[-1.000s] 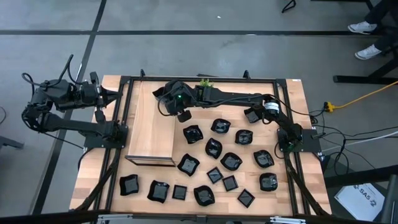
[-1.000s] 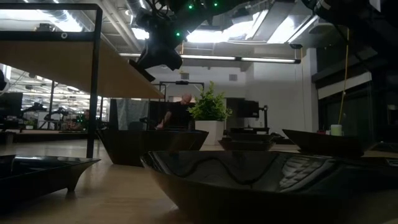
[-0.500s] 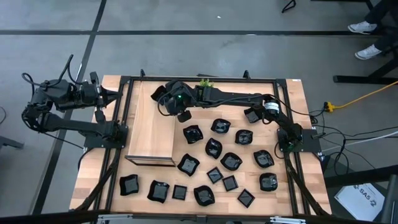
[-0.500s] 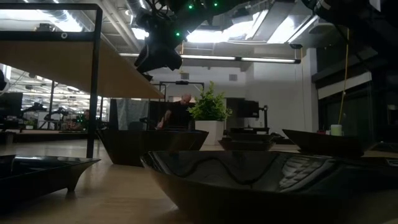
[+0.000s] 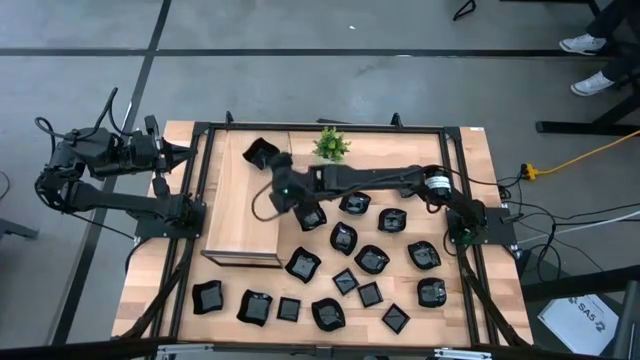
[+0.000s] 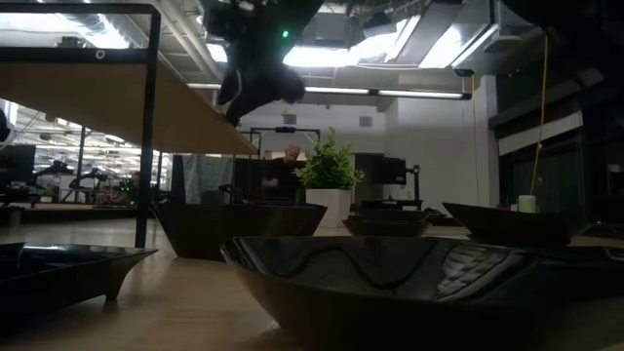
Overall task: Pick & Place Mini shaped plates
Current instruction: Put the black leaf shape plate on top of the shelf
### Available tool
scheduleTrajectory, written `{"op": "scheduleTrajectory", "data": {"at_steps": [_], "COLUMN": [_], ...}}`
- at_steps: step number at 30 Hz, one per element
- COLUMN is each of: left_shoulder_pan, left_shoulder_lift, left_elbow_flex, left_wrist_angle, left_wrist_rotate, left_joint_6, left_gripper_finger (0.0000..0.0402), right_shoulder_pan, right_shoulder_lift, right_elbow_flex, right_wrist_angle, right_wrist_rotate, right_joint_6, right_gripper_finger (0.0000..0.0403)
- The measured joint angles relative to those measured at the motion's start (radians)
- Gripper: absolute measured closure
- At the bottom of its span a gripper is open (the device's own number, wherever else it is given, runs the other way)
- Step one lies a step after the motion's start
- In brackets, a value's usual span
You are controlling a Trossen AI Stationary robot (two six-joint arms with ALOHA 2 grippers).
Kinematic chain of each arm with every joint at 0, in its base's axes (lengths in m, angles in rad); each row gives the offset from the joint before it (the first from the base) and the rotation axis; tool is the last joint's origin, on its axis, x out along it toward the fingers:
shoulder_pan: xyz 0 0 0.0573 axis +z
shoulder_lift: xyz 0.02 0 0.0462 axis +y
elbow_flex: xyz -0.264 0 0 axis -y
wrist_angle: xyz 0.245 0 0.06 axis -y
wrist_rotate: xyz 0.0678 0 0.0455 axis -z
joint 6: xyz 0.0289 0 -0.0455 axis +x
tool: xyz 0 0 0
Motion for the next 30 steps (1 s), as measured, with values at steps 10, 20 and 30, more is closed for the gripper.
{"op": "scheduleTrajectory", "data": {"at_steps": [10, 20, 30], "left_shoulder_pan": [0.0, 0.0, 0.0], "left_shoulder_lift": [0.0, 0.0, 0.0], "left_elbow_flex": [0.0, 0.0, 0.0], "left_wrist_angle": [0.0, 0.0, 0.0], "left_wrist_rotate": [0.0, 0.0, 0.0], "left_joint_6": [0.0, 0.0, 0.0], "left_gripper_finger": [0.0398, 0.0398, 0.0398], "right_shoulder_pan": [0.032, 0.071, 0.096], "right_shoulder_lift": [-0.102, -0.198, -0.29], "right_elbow_flex": [-0.001, 0.0, -0.19], "right_wrist_angle": [-0.296, -0.486, -0.521], "right_wrist_rotate": [-0.106, -0.117, -0.105], "right_joint_6": [0.327, 0.52, 0.68], "right_gripper_finger": [0.0159, 0.0159, 0.0159]}}
